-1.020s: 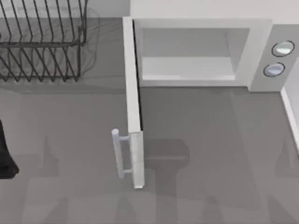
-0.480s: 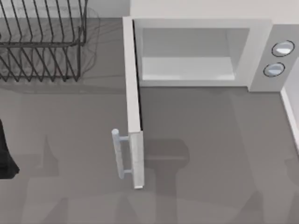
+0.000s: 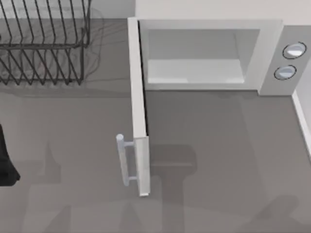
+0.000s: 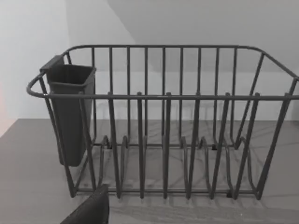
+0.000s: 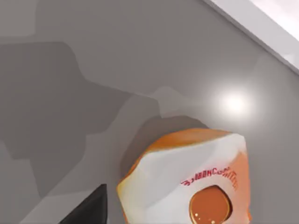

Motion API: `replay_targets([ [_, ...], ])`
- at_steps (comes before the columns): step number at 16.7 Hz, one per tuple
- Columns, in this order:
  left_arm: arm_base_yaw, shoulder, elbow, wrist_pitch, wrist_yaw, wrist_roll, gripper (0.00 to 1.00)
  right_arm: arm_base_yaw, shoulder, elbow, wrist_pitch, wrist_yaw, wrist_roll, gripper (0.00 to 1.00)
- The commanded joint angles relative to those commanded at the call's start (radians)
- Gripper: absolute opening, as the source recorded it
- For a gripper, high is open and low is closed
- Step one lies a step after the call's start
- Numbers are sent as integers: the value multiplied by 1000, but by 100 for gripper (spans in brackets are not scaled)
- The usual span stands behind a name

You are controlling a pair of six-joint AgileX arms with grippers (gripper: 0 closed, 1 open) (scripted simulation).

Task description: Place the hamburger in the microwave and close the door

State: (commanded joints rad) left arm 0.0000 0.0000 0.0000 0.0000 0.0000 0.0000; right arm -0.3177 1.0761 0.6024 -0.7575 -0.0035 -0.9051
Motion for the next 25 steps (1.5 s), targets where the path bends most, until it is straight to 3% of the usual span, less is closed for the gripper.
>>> replay_targets([
  [6, 0, 0, 0, 0, 0, 0, 100, -90, 295, 177, -205, 0, -254, 100],
  [13, 0, 0, 0, 0, 0, 0, 100, -93, 318, 190, -217, 0, -276, 100],
  [22, 0, 0, 0, 0, 0, 0, 100, -93, 493, 19, 134, 0, -270, 100],
  [25, 0, 0, 0, 0, 0, 0, 100, -94, 516, -1, 171, 0, -270, 100],
])
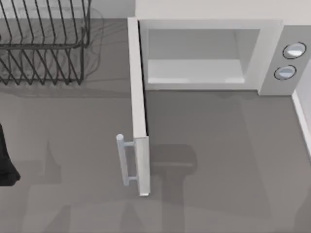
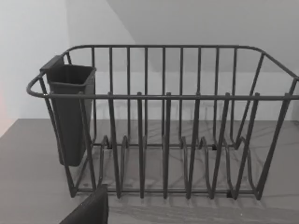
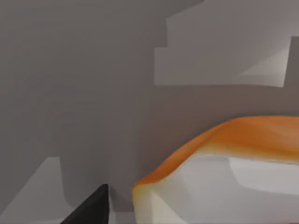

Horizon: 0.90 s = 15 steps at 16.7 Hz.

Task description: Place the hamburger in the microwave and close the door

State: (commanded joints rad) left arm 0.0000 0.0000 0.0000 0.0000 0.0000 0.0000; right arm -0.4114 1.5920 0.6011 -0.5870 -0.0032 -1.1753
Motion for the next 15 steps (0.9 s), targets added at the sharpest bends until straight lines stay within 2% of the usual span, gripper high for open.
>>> replay_targets([
  [3, 0, 0, 0, 0, 0, 0, 100, 0, 0, 0, 0, 0, 0, 100],
  [15, 0, 0, 0, 0, 0, 0, 100, 0, 0, 0, 0, 0, 0, 10],
])
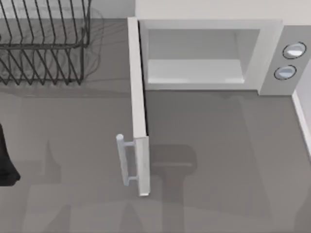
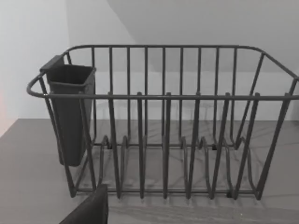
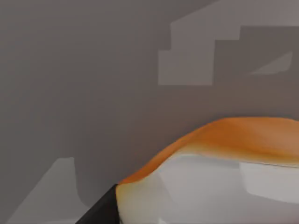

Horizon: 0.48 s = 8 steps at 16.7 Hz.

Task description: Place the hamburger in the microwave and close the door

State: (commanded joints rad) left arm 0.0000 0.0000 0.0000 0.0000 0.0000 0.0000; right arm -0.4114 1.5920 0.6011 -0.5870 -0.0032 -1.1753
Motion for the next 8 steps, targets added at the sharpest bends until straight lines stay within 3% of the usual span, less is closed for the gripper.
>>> replay_targets([
  [2, 0, 0, 0, 0, 0, 0, 100, 0, 0, 0, 0, 0, 0, 0],
  [8, 0, 0, 0, 0, 0, 0, 100, 0, 0, 0, 0, 0, 0, 0],
])
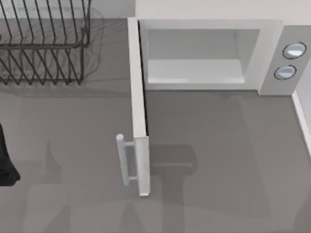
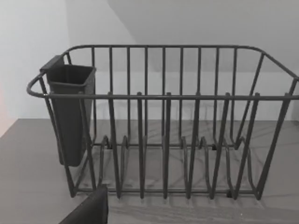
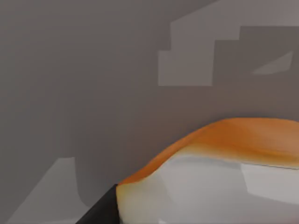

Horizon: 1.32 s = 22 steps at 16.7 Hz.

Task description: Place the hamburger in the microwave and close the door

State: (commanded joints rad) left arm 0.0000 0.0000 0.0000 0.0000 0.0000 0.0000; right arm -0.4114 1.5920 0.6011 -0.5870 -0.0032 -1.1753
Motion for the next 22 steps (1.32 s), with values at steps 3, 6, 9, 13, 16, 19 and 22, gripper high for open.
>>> replay_targets([
  [3, 0, 0, 0, 0, 0, 0, 100, 1, -69, 49, -109, -2, 25, 0],
  [6, 0, 0, 0, 0, 0, 0, 100, -2, -94, 105, -181, -2, 18, 0],
  [9, 0, 0, 0, 0, 0, 0, 100, -2, -146, 193, -345, -2, 14, 0],
  [13, 0, 0, 0, 0, 0, 0, 100, -4, -220, 307, -534, -2, 15, 0],
  [16, 0, 0, 0, 0, 0, 0, 100, -3, -243, 333, -567, -2, 18, 0],
  [19, 0, 0, 0, 0, 0, 0, 100, -2, -239, 330, -564, -2, 20, 0],
  [22, 0, 0, 0, 0, 0, 0, 100, 29, -221, 347, -532, 8, 48, 0],
])
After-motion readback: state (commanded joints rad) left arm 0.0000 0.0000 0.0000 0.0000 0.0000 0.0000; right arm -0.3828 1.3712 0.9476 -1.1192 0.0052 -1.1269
